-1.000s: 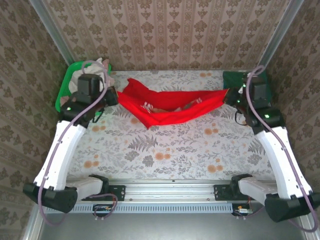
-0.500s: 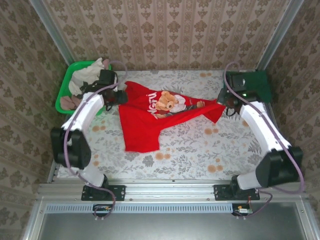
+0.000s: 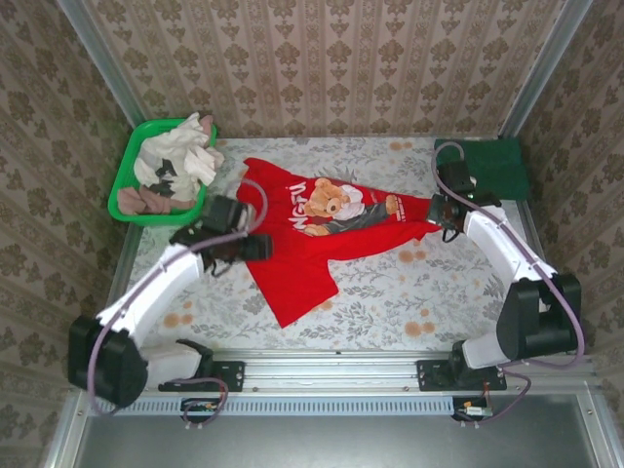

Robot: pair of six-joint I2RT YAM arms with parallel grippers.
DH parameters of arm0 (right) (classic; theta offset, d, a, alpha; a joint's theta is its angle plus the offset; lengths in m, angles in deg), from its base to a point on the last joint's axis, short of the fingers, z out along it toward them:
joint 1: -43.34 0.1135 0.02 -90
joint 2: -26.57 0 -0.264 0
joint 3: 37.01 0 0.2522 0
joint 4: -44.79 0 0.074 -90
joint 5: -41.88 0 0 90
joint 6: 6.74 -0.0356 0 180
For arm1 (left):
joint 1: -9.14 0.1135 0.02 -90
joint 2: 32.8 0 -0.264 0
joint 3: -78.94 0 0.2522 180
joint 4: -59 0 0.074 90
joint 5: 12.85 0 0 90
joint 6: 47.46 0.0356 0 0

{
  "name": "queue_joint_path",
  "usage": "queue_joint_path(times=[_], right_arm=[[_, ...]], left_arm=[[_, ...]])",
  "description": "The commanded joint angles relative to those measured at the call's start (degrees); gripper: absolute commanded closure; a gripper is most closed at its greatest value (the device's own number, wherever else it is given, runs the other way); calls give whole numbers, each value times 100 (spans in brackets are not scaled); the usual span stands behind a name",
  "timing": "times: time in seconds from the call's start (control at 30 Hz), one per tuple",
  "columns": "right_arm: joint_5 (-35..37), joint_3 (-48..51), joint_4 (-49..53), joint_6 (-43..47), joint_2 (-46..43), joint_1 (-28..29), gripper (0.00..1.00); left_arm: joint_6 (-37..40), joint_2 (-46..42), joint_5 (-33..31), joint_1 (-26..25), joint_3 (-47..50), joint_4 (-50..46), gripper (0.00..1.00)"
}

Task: Fold and stack the t-shirts

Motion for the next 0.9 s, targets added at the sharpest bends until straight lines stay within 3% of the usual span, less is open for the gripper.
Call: queue_joint_path(times=[0.0, 0.1, 0.3, 0.4, 0.57, 0.6, 0.73, 0.87], right_arm=[[-62, 260, -103, -23, -277, 34, 100], [-162, 360, -139, -15, -298, 34, 100], [-331, 552, -156, -20, -515, 76, 100], [-375, 662, -149, -10, -652, 78, 100], [-426, 739, -78, -11, -728, 87, 100], [-427, 762, -72, -16, -760, 87, 100], [-419, 813, -11, -34, -896, 87, 100], [-647, 728, 117, -70, -1038, 196, 100]], left_arm=[[-1166, 74, -49, -618, 539, -92, 33], [-1482, 380, -86, -1041, 785, 217, 34], [-1592, 1502, 136, -1278, 965, 1428, 36], [-1619, 1887, -3, -1400, 824, 1227, 41], [-1505, 1949, -121, -1403, 774, 892, 73], [-1496, 1883, -137, -1402, 772, 839, 74], [-1452, 1468, -310, -1358, 690, 563, 96], [-1250, 697, -435, -1122, 433, 126, 100]])
